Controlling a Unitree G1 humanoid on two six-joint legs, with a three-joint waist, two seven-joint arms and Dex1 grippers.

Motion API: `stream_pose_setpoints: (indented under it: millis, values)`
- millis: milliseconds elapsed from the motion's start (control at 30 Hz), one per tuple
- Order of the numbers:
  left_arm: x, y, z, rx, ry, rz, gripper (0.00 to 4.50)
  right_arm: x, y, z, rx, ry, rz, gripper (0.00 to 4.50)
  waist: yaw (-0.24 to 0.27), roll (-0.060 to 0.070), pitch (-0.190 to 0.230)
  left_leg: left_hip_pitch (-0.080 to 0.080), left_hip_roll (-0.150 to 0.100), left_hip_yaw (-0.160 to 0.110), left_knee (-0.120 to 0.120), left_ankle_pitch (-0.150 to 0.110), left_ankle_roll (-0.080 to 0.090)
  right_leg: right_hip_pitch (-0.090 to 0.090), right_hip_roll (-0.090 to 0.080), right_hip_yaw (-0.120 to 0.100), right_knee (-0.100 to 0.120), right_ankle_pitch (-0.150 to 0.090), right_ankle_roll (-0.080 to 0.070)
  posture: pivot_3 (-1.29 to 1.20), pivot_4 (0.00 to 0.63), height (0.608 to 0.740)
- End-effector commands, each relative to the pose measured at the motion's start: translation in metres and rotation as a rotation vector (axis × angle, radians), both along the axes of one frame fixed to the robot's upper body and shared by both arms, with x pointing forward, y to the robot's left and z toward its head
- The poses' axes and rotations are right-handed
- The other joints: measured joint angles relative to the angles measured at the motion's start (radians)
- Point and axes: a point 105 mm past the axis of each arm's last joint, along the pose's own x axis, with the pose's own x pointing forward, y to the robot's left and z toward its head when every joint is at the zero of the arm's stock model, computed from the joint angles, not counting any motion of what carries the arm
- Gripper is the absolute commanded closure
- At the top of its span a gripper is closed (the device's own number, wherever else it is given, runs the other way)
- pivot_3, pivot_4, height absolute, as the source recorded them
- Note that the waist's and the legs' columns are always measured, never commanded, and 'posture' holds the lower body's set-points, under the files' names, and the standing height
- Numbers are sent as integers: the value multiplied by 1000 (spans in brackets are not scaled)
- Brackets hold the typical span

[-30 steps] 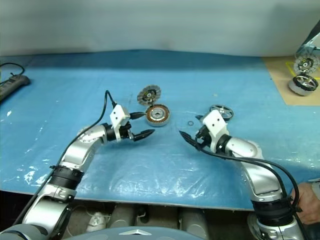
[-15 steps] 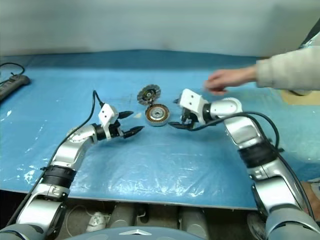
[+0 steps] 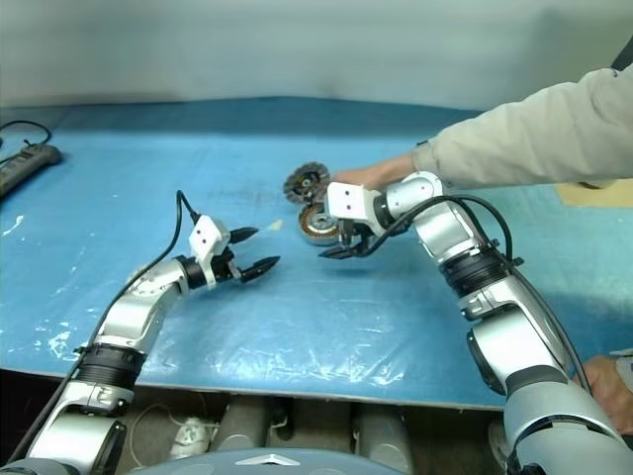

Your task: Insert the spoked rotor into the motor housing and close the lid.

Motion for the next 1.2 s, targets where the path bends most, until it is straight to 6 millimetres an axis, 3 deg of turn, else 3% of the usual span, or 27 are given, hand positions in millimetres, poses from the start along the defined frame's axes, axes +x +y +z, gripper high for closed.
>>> stream_pose_setpoints:
  millis: [33,167,367,433,567,767,1000,1200]
  values:
    - [-1,-3,12,-12,-45,-15,47,-3,2,15,44,-29,19,0,0,0,0,0,0,0,0,0,0,0,0,0,0,0,0,0,150,740]
    - [0,-7,14,-7,-44,-36,47,-2,-5,9,15,-39,1,0,1,0,0,0,0,0,0,0,0,0,0,0,0,0,0,0,150,740]
    - [-1,-15,14,-7,-43,-64,47,11,-46,1,-83,-40,-118,0,6,0,0,-1,0,0,0,0,0,0,0,0,0,0,0,0,150,740]
    - [-2,-16,13,-8,-39,-71,47,8,-51,2,-75,-18,-132,0,4,0,0,-1,0,0,0,0,0,0,0,0,0,0,0,0,150,740]
    - [-3,-20,11,-9,-30,-86,47,-1,-68,-17,-165,11,-132,0,0,0,0,0,1,0,-1,0,0,0,0,0,0,0,0,0,150,740]
    - [-1,-24,12,-13,-32,-96,47,6,-60,-23,-141,-27,-150,0,-3,0,0,1,1,1,0,0,0,0,0,0,0,0,0,0,150,740]
    - [-2,-26,13,-16,-28,-103,47,17,-49,-17,-152,-73,-132,0,-1,0,0,-1,1,1,0,0,0,-1,0,0,0,0,0,0,150,740]
    - [-7,-30,10,-16,-21,-111,47,17,-59,-38,-280,-90,-87,0,1,0,0,-1,1,1,0,0,0,-1,0,0,-1,0,0,0,150,740]
